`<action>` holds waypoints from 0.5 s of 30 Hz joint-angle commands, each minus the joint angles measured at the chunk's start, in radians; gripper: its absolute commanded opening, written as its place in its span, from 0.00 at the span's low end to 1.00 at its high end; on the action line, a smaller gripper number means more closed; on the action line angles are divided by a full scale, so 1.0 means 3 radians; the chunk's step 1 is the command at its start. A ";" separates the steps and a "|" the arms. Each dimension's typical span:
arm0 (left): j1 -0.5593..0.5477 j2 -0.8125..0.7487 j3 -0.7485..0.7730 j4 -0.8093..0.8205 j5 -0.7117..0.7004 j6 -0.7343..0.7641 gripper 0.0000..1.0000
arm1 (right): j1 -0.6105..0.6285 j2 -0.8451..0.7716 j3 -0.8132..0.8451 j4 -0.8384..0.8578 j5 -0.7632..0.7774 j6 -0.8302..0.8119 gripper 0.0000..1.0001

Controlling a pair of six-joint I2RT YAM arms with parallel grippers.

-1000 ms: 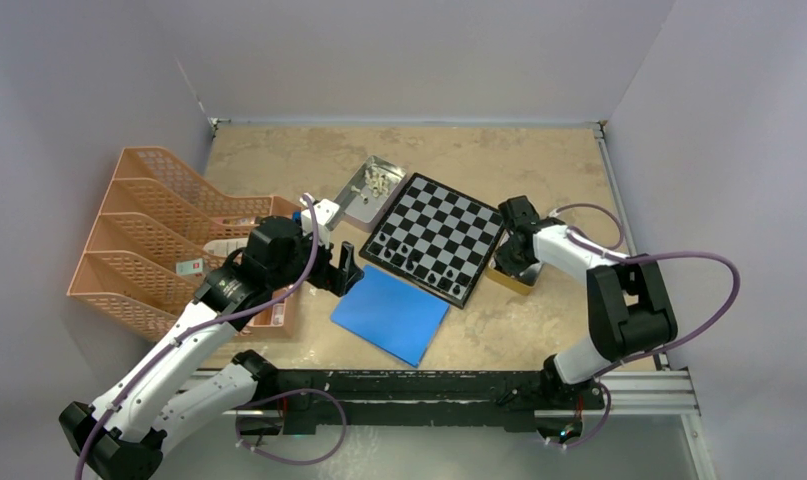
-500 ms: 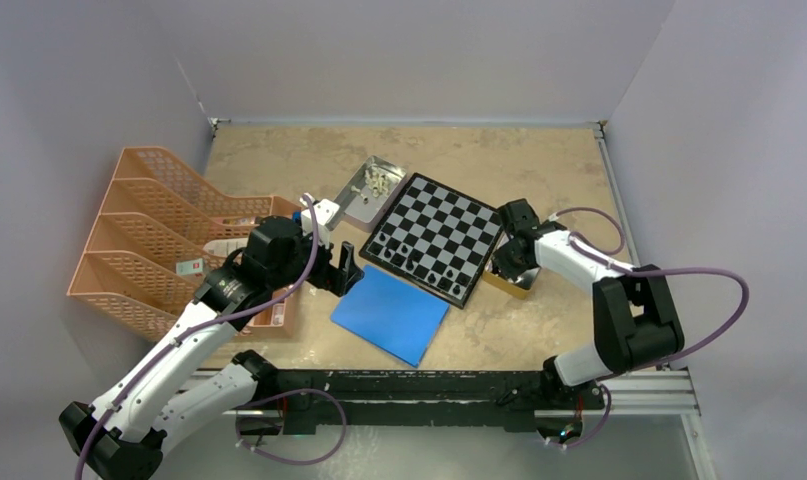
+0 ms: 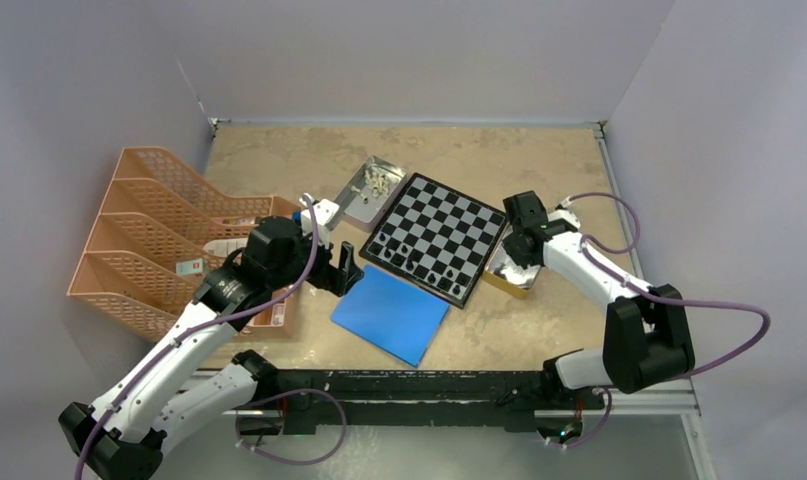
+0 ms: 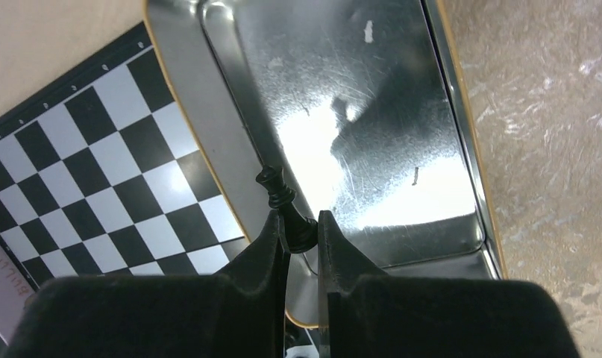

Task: Set up the chess pieces on the board
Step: Pick up the chess piece from the storage box, then place the chess piece on the chessboard.

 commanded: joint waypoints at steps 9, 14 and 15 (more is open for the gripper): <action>-0.0004 -0.0097 -0.0012 0.0078 -0.0009 0.0015 0.83 | 0.0005 -0.0245 -0.0111 0.0308 0.0174 -0.0360 0.00; -0.0002 -0.0084 -0.0009 0.0107 0.0049 -0.0031 0.86 | 0.0004 -0.0345 -0.0131 0.0565 0.0052 -0.0802 0.00; -0.0002 -0.0075 -0.0001 0.0125 0.0071 -0.0066 0.89 | 0.0005 -0.0380 -0.0143 0.0655 0.0013 -0.0957 0.00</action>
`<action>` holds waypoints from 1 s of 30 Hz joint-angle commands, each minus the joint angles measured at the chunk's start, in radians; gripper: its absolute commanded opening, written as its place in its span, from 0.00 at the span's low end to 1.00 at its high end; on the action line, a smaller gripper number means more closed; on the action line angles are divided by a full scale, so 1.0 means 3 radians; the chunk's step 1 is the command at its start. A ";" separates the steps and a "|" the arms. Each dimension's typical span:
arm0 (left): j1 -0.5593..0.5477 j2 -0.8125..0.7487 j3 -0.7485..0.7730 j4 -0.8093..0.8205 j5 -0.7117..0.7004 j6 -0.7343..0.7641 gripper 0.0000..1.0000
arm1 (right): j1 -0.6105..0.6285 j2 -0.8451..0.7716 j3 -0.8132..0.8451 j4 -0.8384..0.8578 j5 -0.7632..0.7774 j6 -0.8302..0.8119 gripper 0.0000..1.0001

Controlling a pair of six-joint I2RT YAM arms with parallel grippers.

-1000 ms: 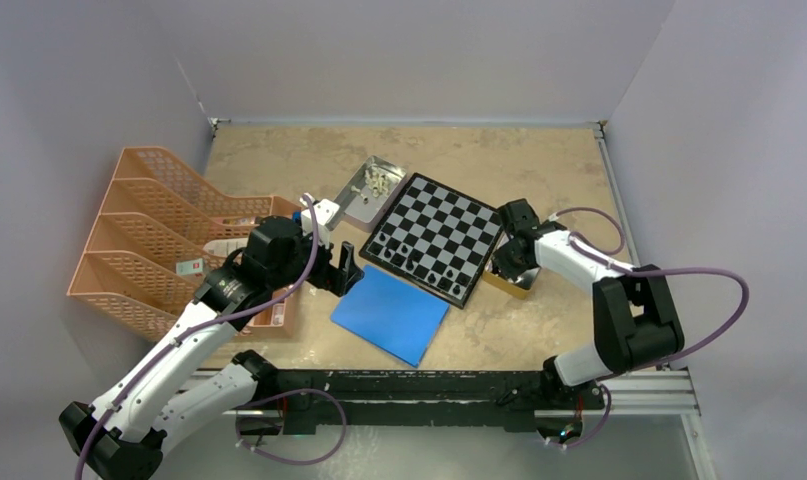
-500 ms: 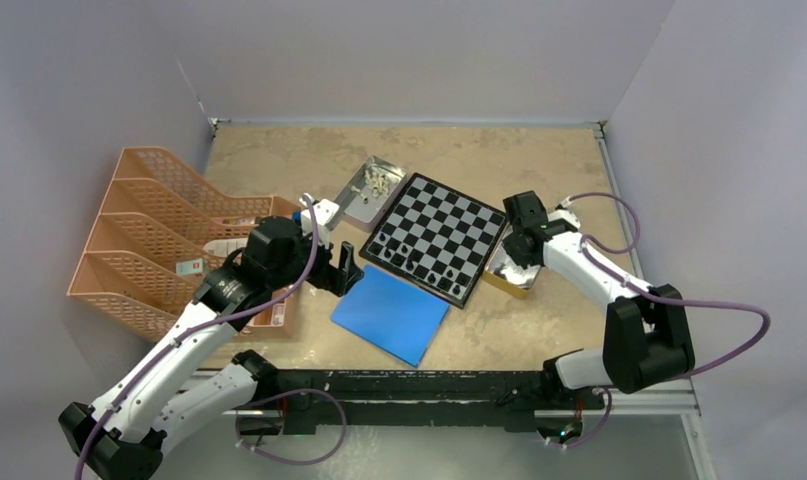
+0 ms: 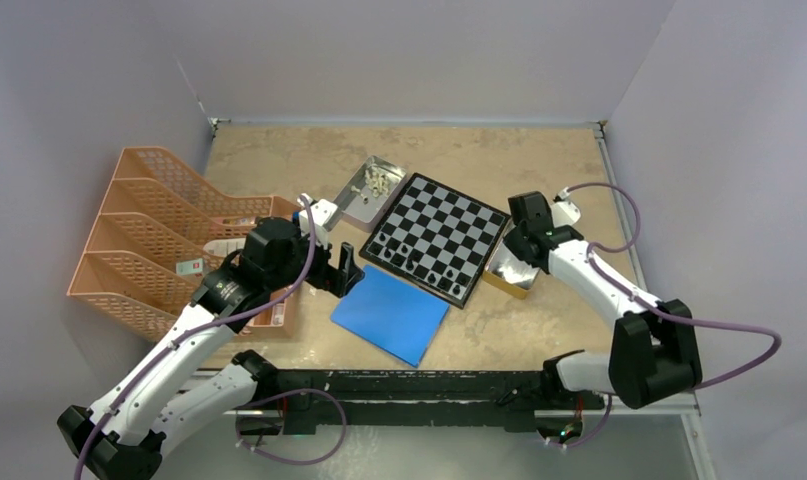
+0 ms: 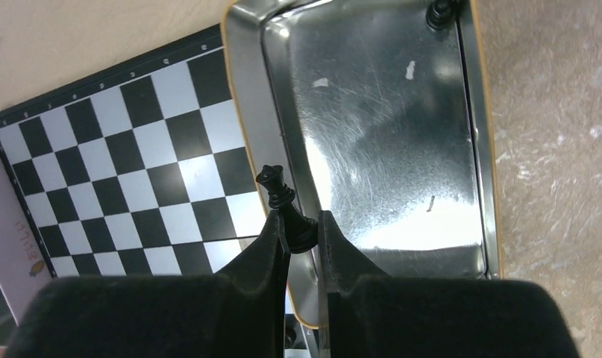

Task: Set up the chess pieces on the board
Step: Place the chess piece on the chessboard.

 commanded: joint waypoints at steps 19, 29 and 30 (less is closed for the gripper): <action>-0.0002 0.1143 0.1325 0.0461 0.1109 -0.0667 0.72 | 0.0393 -0.1387 -0.0756 0.2971 -0.2461 -0.2242 0.02; 0.0002 0.1659 0.1713 0.0943 0.1778 -0.0608 0.52 | 0.0598 -0.1423 -0.0957 0.3471 -0.3016 -0.2261 0.03; 0.0001 0.1721 0.1736 0.0985 0.1894 -0.0566 0.50 | 0.0598 -0.1420 -0.0966 0.3501 -0.3078 -0.2243 0.04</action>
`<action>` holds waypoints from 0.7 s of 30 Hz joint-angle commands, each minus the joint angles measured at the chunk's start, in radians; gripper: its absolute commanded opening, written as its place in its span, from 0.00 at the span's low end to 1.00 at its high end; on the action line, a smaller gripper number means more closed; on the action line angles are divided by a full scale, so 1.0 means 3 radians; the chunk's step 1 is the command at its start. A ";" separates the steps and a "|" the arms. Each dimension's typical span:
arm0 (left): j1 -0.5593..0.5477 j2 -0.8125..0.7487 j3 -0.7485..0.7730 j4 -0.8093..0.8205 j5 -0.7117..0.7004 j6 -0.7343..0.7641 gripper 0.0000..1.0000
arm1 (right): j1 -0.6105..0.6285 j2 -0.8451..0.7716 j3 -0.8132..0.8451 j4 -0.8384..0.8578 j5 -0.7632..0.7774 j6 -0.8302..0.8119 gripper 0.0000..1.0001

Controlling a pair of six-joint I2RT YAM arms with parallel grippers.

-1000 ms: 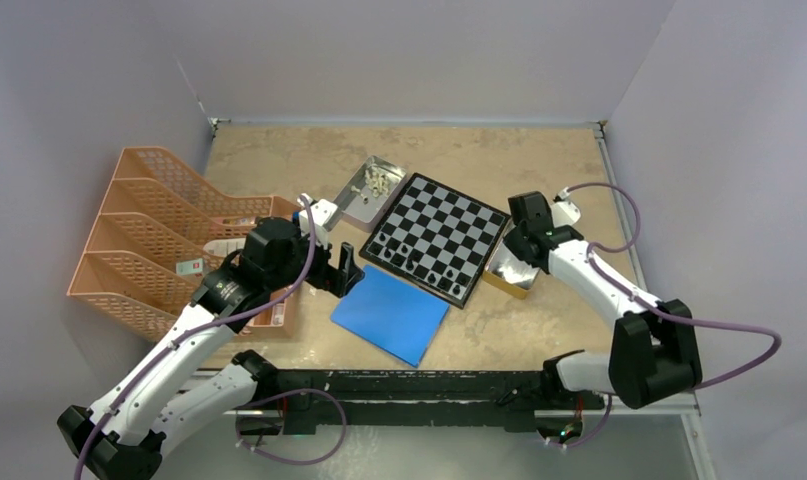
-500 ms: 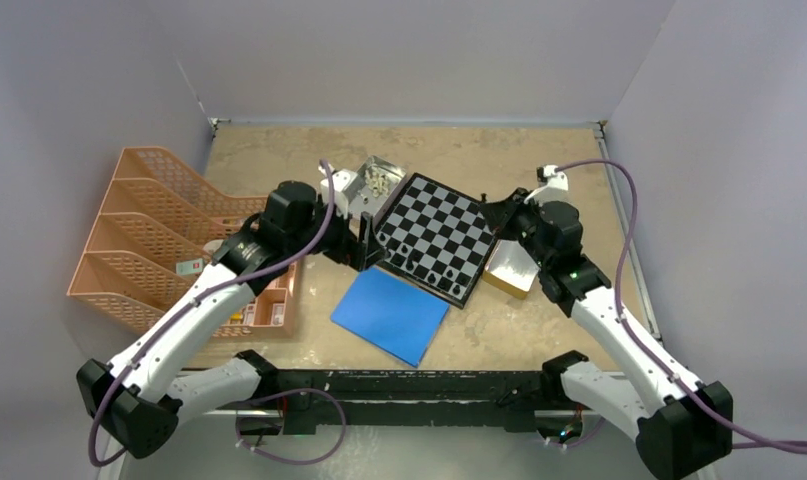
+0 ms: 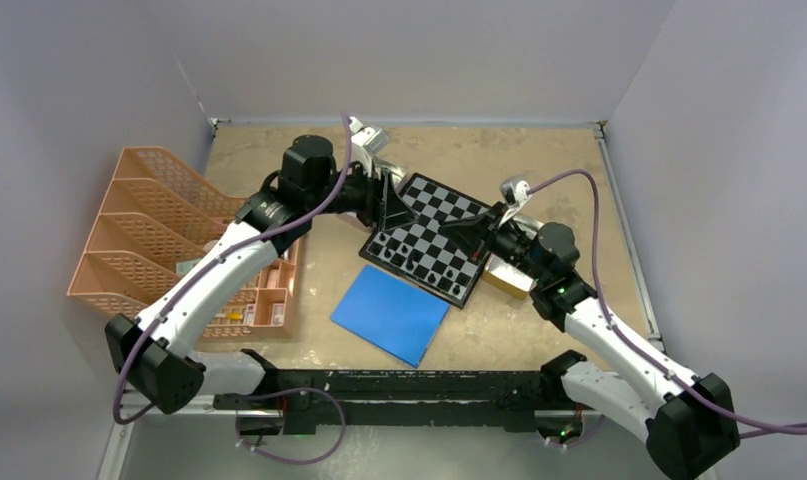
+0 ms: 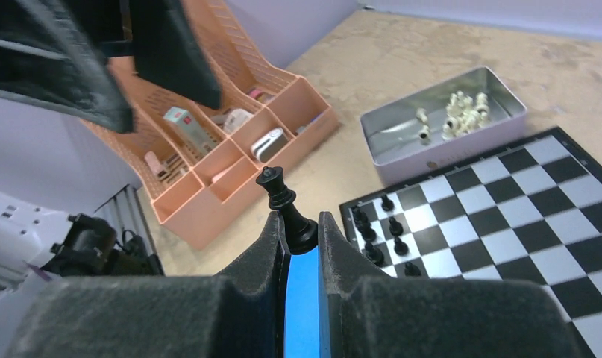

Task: Set up the chess pieces on the board
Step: Place the chess piece on the chessboard.

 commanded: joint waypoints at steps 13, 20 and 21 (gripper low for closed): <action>-0.0003 0.0687 0.0400 0.0212 0.0760 0.0279 0.49 | 0.0023 0.0072 -0.0042 0.0586 -0.0606 0.0015 0.04; -0.0011 0.0745 0.0368 0.0287 0.0841 0.0236 0.50 | 0.0023 0.0171 -0.0056 0.0606 -0.0635 0.0008 0.04; -0.0012 0.0750 0.0346 0.0315 0.0849 0.0222 0.50 | 0.0023 0.0174 -0.0061 0.0608 -0.0632 0.0010 0.04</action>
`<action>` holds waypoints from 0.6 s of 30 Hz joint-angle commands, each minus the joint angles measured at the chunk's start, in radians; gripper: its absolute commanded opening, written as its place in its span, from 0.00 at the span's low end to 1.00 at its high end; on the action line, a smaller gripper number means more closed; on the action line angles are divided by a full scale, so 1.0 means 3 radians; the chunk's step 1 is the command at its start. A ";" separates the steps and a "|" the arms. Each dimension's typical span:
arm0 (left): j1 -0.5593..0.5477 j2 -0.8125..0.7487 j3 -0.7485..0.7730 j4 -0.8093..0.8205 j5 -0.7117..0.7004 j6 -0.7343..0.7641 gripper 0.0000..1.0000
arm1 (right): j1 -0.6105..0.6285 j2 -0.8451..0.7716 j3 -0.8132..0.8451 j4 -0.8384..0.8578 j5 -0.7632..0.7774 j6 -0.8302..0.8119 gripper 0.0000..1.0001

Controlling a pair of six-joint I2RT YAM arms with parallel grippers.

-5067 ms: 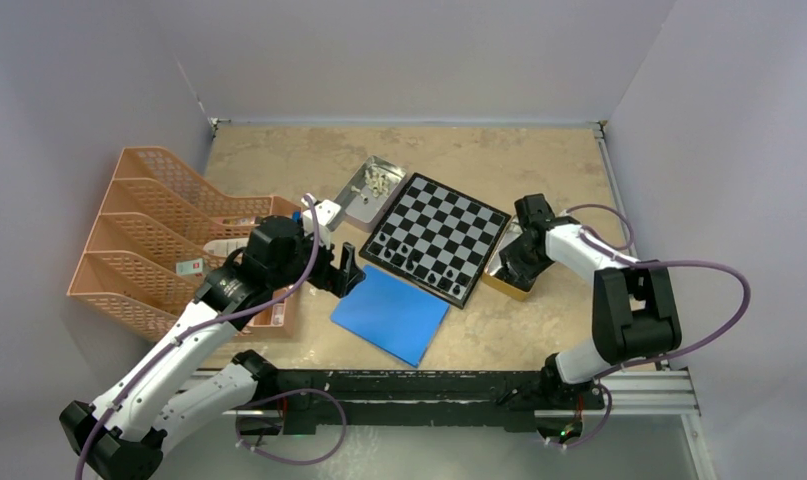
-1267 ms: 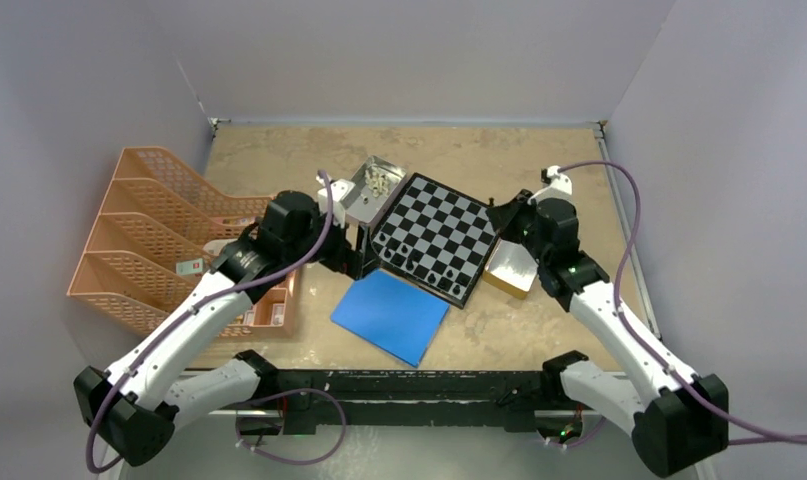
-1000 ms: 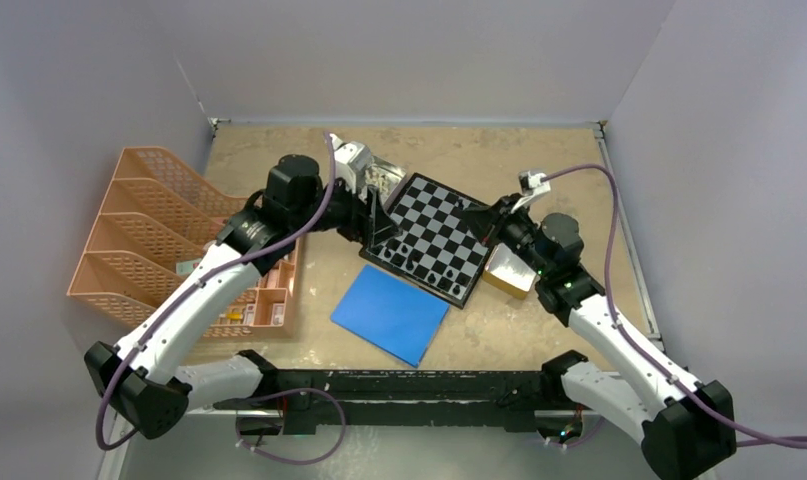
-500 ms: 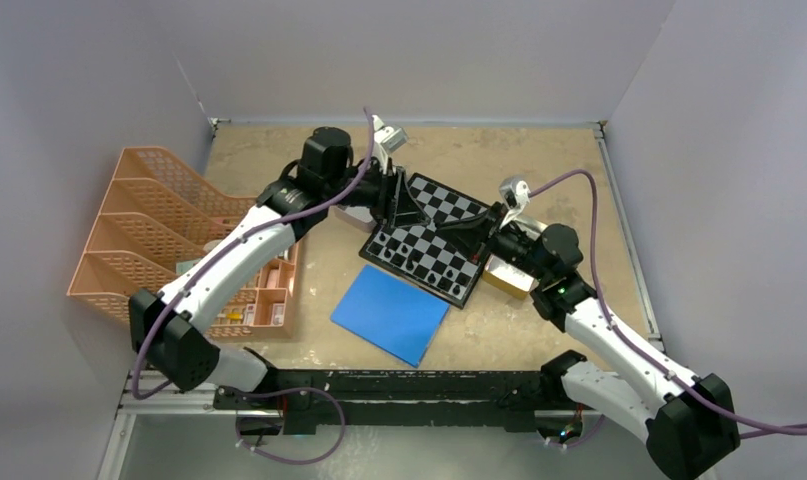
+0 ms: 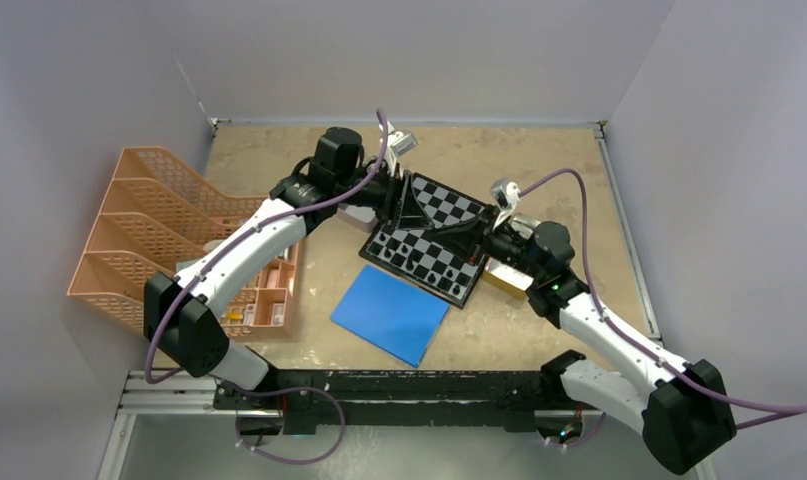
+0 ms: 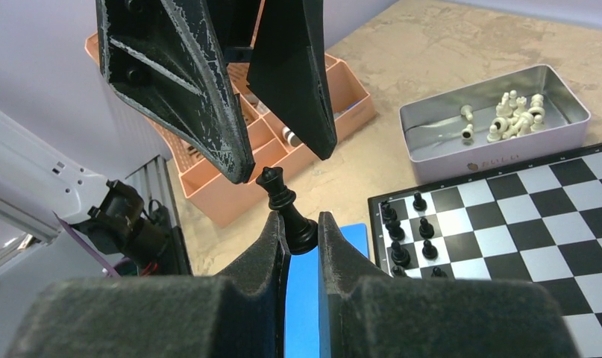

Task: Set up the chess pieces on the board
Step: Place the chess piece on the chessboard.

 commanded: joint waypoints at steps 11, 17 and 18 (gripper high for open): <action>-0.0173 0.0162 0.0149 0.0105 -0.0065 0.0071 0.39 | 0.0012 -0.0015 0.0026 0.0211 -0.0081 -0.0006 0.04; -0.0253 0.0131 0.0172 -0.0030 -0.0336 0.0169 0.13 | 0.0014 0.0010 0.0034 0.0154 -0.0029 -0.0019 0.04; -0.0254 0.0127 0.0168 -0.0037 -0.0352 0.0175 0.10 | 0.0012 0.0010 0.0030 0.0146 -0.0019 -0.0016 0.04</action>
